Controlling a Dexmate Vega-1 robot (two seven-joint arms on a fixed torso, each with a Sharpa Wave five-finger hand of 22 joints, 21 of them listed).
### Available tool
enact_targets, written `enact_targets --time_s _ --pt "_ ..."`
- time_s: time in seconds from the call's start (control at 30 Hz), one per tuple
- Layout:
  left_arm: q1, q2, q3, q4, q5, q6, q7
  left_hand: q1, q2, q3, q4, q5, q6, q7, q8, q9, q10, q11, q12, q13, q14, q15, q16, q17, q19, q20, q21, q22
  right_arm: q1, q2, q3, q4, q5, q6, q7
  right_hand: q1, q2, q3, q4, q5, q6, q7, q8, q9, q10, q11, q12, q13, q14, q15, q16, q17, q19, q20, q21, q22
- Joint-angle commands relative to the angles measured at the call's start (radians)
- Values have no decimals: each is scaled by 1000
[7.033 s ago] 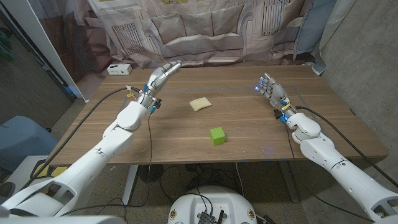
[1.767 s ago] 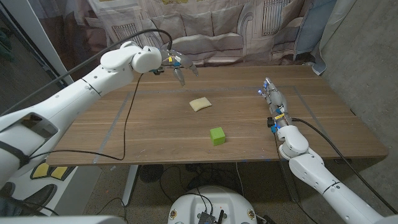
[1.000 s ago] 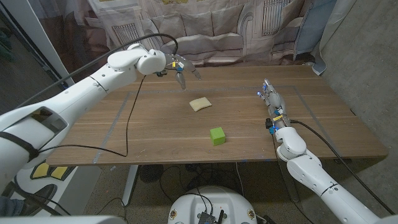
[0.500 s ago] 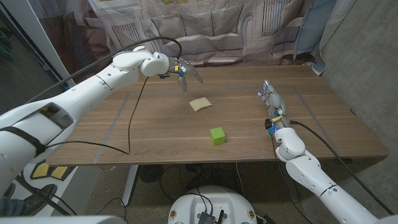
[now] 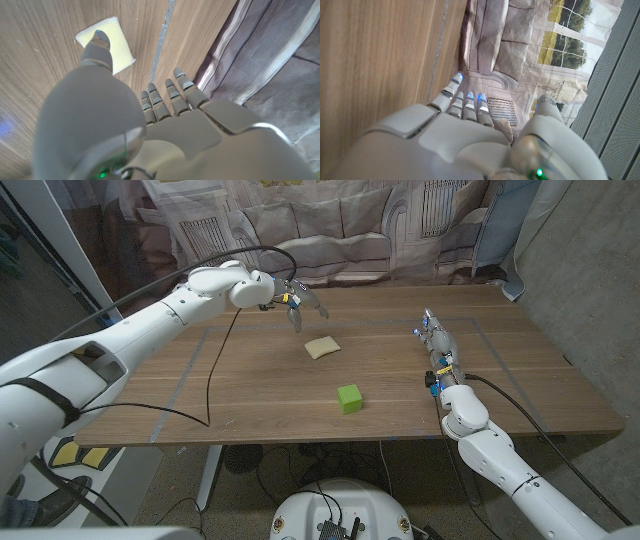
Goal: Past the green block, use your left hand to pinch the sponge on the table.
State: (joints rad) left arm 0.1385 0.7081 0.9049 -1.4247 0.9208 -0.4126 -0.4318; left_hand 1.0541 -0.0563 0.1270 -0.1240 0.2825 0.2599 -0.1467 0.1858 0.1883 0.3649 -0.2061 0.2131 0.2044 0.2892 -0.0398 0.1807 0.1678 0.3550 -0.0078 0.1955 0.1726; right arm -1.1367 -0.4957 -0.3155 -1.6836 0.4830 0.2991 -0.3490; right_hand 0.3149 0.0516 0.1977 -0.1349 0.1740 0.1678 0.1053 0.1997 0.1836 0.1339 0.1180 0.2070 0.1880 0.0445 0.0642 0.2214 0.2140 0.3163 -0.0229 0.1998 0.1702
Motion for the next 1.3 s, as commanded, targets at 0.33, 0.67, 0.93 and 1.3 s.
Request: enact_targets --time_s 0.33,0.67,0.93,1.3 --pt "-45 -63 65 172 -4 -95 131 13 12 -6 -1 3 39 9 17 1 45 13 16 0 44 -103 11 2 24 -5 2 0 18 3 -4 19 10 -9 8 8 5 -3 -1 3 5 -4 -2 2 5 -4 -3 3 6 3 -2 -1 6 1 -3 1" --pt "-82 -92 106 261 -16 -134 160 18 16 -11 -1 0 44 30 14 1 53 14 16 -1 42 -107 5 1 20 -20 -2 0 13 -1 2 16 19 -13 6 8 5 -3 -1 3 4 -3 -3 2 6 -4 -3 3 7 5 -3 -1 7 1 -3 1" --pt "-101 -113 134 310 -5 -149 220 25 17 -14 -3 -2 74 30 21 1 76 9 22 -1 63 -116 9 1 29 -29 0 -1 13 -2 2 16 23 -15 6 8 5 -4 0 3 5 -4 -3 2 6 -4 -4 3 7 5 -3 -1 7 1 -3 1" --pt "-118 -136 186 381 39 -151 332 29 18 -19 -3 -5 103 38 26 1 100 8 26 -2 90 -119 12 1 41 -36 2 -1 -7 -6 10 4 26 -14 -4 8 5 -4 0 3 5 -4 -3 2 5 -4 -5 3 7 4 -3 -1 7 2 -3 1"
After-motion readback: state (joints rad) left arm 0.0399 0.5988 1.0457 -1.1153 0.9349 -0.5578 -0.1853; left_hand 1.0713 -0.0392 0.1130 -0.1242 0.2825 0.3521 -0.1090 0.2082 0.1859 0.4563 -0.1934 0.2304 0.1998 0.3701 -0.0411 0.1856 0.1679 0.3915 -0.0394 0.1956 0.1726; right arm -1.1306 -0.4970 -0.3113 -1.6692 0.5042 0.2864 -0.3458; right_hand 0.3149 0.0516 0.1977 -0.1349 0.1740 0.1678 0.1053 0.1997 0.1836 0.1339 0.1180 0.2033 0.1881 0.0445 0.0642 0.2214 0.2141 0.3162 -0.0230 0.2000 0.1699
